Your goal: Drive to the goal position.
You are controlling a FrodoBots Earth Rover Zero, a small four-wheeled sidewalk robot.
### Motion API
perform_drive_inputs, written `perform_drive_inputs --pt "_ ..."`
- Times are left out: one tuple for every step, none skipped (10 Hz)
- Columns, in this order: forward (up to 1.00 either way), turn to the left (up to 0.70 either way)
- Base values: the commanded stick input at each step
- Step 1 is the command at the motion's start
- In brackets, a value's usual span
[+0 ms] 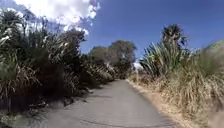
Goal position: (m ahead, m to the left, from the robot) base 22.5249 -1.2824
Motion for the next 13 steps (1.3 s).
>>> perform_drive_inputs --pt "0.85 -0.1" --pt "0.85 -0.25" --pt "0.85 0.11" --pt "0.85 0.05" --pt "0.85 0.0" --pt "0.85 0.0" --pt "0.85 0.0" --pt "0.85 0.0" --pt "0.85 0.0" --pt "0.85 0.0" --pt "0.85 0.0" --pt "0.85 0.0" --pt "0.85 0.0"
